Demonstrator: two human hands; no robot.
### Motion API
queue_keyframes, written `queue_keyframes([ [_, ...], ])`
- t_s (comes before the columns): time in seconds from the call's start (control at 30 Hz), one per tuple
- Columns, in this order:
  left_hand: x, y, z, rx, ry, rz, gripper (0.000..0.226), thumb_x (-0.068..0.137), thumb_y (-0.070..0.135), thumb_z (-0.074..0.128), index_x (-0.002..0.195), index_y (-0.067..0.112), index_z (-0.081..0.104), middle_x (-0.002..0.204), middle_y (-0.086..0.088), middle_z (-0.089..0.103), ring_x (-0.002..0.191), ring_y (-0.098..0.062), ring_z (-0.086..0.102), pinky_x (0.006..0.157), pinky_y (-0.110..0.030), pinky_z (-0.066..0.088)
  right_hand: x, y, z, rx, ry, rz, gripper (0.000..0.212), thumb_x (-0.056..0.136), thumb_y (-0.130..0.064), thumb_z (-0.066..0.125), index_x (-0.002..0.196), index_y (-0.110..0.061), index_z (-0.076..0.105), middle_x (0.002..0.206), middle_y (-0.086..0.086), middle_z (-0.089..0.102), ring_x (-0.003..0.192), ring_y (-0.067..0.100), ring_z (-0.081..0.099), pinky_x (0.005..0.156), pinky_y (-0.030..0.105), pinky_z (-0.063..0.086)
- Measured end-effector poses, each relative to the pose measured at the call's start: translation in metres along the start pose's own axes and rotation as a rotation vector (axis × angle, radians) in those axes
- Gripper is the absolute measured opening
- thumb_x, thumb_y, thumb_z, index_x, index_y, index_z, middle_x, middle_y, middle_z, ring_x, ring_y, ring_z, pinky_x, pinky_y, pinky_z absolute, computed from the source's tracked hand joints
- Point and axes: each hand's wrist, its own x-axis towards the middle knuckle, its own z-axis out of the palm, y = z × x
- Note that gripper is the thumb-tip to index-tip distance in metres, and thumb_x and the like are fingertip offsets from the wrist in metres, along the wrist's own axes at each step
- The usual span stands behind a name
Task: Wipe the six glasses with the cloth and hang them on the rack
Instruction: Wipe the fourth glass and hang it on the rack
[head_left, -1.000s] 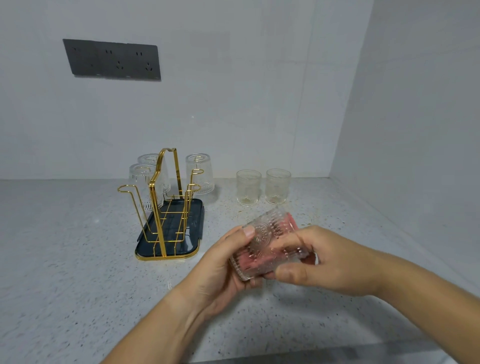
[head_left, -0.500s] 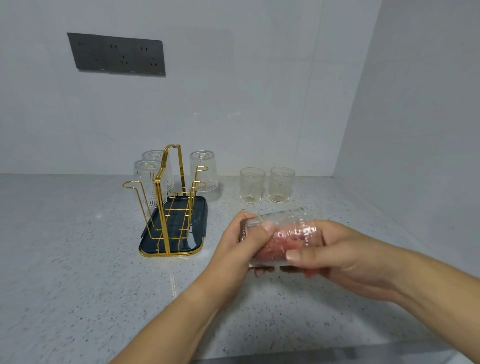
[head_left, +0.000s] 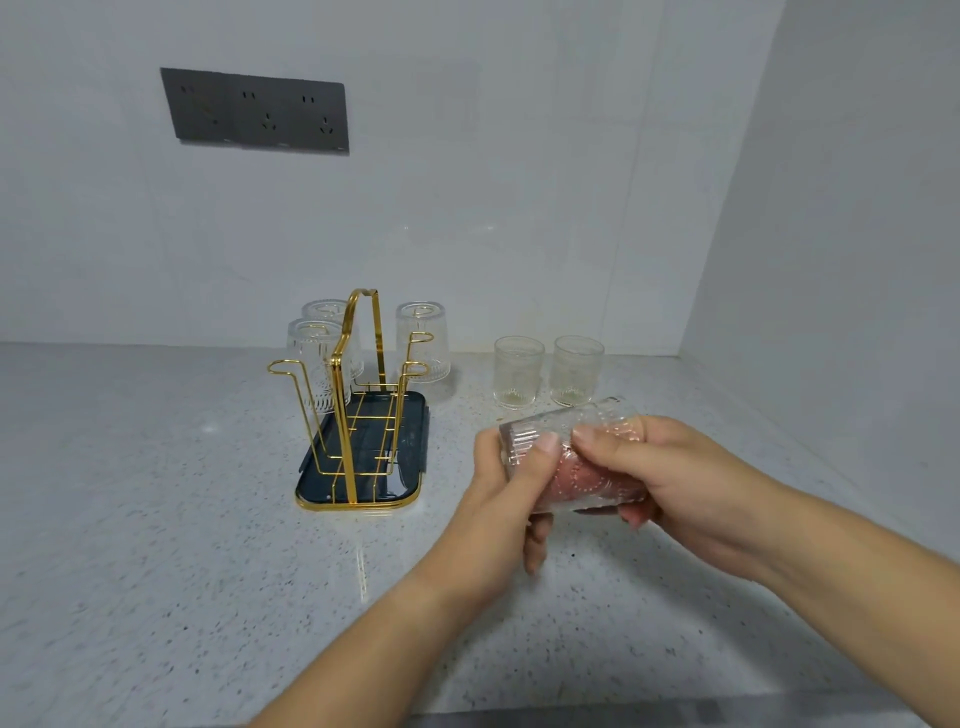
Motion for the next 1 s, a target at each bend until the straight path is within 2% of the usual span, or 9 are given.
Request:
queue_keyframes([
  [0.1,0.001,-0.005,-0.003,0.134,0.119,0.223,0.04,0.091,0.067,0.053,0.119,0.039,0.048,0.083,0.015,0.065,0.069,-0.002,0.058,0.06,-0.021,0.046,-0.001,-0.002,0.009,0.043,-0.023,0.019,0.035,0.078,-0.049,0.065,0.089,-0.018,0.077,0.074,0.0,0.066,0.063,0.011,0.055,0.05,0.022,0.036],
  [0.2,-0.002,0.002,-0.001,0.09,0.158,0.25,0.03,0.1,0.059,0.051,0.105,0.03,0.053,0.071,0.011,0.058,0.059,-0.006,0.052,0.049,-0.02,0.042,-0.007,0.001,0.013,0.014,-0.045,-0.028,0.034,0.081,-0.052,0.06,0.086,-0.023,0.078,0.072,-0.007,0.066,0.063,0.006,0.054,0.054,0.022,0.041],
  [0.37,0.003,0.017,0.005,-0.265,0.09,-0.28,0.054,0.101,0.06,0.044,0.084,0.014,0.065,0.056,-0.003,0.053,0.039,-0.012,0.038,0.035,-0.017,0.026,-0.015,0.007,0.008,-0.466,-0.228,-0.307,0.017,0.102,-0.021,0.061,0.108,-0.021,0.077,0.101,-0.014,0.077,0.103,0.001,0.069,0.097,0.023,0.05],
  [0.5,0.004,0.017,-0.002,-0.338,-0.106,-0.518,0.069,0.1,0.067,0.041,0.07,0.015,0.075,0.057,-0.006,0.056,0.037,-0.011,0.041,0.032,-0.013,0.026,-0.012,0.022,0.0,-0.878,-0.191,-0.487,0.016,0.103,-0.033,0.056,0.105,-0.033,0.072,0.108,-0.026,0.07,0.112,-0.008,0.06,0.124,0.031,0.018],
  [0.6,0.004,0.011,-0.004,-0.246,-0.191,-0.42,0.072,0.097,0.075,0.035,0.079,0.019,0.077,0.061,-0.003,0.055,0.046,-0.013,0.045,0.038,-0.02,0.033,-0.015,0.022,0.001,-0.685,-0.196,-0.355,0.023,0.105,-0.026,0.054,0.104,-0.025,0.077,0.106,-0.017,0.075,0.11,0.001,0.066,0.116,0.018,0.03],
  [0.7,0.001,0.005,-0.004,-0.068,-0.099,-0.139,0.056,0.096,0.071,0.044,0.108,0.02,0.062,0.071,0.0,0.055,0.05,-0.009,0.049,0.042,-0.025,0.041,-0.017,0.012,0.004,-0.225,-0.131,-0.189,0.03,0.104,-0.021,0.052,0.095,-0.012,0.079,0.087,-0.007,0.08,0.089,0.002,0.073,0.081,0.014,0.053],
  [0.8,-0.004,0.0,-0.003,0.135,-0.014,0.148,0.042,0.099,0.066,0.046,0.114,0.026,0.05,0.074,0.013,0.063,0.056,0.001,0.053,0.05,-0.015,0.042,-0.017,0.002,0.009,0.056,0.046,0.051,0.028,0.082,-0.043,0.062,0.071,-0.022,0.077,0.066,-0.008,0.068,0.058,0.004,0.061,0.054,0.021,0.042],
  [0.9,-0.002,-0.003,-0.004,0.214,0.096,0.321,0.034,0.098,0.064,0.05,0.101,0.03,0.052,0.069,0.014,0.058,0.057,-0.003,0.048,0.052,-0.019,0.041,-0.017,0.007,0.013,0.055,0.002,0.045,0.031,0.077,-0.05,0.062,0.072,-0.025,0.08,0.068,-0.005,0.067,0.057,0.003,0.058,0.054,0.022,0.043],
  [1.0,0.005,0.004,0.002,-0.028,0.15,0.023,0.048,0.097,0.067,0.047,0.088,0.021,0.053,0.06,0.006,0.048,0.045,-0.008,0.039,0.038,-0.017,0.027,-0.02,0.007,0.012,-0.177,-0.099,-0.166,0.023,0.095,-0.034,0.061,0.094,-0.026,0.083,0.09,-0.013,0.077,0.085,-0.002,0.07,0.08,0.016,0.054],
])
